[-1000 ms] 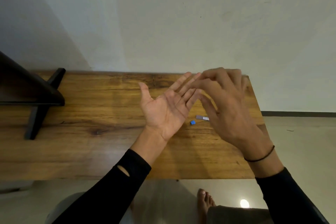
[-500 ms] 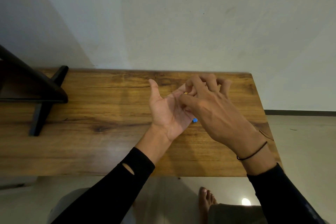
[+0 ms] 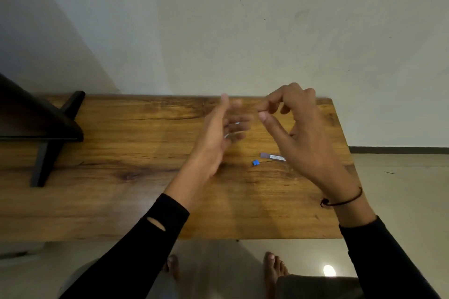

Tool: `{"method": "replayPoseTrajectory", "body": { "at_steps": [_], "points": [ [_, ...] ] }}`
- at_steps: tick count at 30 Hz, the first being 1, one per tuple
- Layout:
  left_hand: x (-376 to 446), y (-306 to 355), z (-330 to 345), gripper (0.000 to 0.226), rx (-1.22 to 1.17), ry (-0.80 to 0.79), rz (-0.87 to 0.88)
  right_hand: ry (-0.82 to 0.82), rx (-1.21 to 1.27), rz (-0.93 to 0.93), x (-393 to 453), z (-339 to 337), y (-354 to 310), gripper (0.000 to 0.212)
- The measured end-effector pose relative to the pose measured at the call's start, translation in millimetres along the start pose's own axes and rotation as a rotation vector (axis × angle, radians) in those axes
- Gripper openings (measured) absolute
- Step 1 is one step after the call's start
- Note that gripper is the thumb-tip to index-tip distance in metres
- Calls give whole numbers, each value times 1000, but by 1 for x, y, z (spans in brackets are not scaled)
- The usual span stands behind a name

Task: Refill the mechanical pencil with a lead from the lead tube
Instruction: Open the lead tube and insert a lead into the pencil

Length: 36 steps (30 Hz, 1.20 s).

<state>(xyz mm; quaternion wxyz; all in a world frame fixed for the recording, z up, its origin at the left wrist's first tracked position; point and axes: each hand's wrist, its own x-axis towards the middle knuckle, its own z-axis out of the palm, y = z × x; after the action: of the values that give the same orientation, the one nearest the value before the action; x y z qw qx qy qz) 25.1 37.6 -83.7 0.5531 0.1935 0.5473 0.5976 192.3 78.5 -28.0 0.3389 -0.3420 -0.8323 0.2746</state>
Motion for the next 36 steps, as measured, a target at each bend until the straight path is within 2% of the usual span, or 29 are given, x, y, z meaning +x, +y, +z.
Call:
{"method": "replayPoseTrajectory", "body": {
  "at_steps": [1, 2, 4, 5, 7, 11, 13, 14, 17, 21, 24, 30, 36],
  "points": [
    [4, -1, -5, 39, 358, 118, 125, 46, 102, 48, 1, -3, 2, 5],
    [9, -4, -11, 30, 707, 191, 239, 86, 204, 107, 3, -5, 5, 7],
    [16, -16, -19, 40, 1225, 194, 327, 143, 361, 224, 5, -5, 12, 3],
    [17, -22, -21, 46, 1366, 190, 323, 157, 404, 269, 6, -5, 14, 2],
    [21, -33, -20, 48, 1466, 224, 332, 163, 479, 323, 7, -4, 17, 2],
    [26, -35, -20, 17, 1388, 325, 382, 187, 579, 371, 9, -5, 20, 3],
    [27, -32, -21, 7, 1214, 323, 363, 205, 644, 404, 10, -6, 20, 1],
    [26, -30, -19, 2, 1053, 284, 359, 220, 683, 424, 10, -8, 20, 4],
    [14, -23, -3, 15, 618, 90, 407, 249, 848, 456, 14, -16, 15, 11],
    [-9, -25, 20, 7, 351, -88, 519, 225, 1027, 406, 19, -28, 0, 6],
    [-16, -25, 26, 12, 288, -154, 523, 214, 978, 350, 22, -29, -13, 7],
    [-24, -18, 28, 20, 281, -154, 517, 221, 888, 319, 23, -32, -23, 4],
    [-25, -16, 28, 13, 296, -138, 510, 208, 845, 310, 23, -33, -22, 10]
  ]
}}
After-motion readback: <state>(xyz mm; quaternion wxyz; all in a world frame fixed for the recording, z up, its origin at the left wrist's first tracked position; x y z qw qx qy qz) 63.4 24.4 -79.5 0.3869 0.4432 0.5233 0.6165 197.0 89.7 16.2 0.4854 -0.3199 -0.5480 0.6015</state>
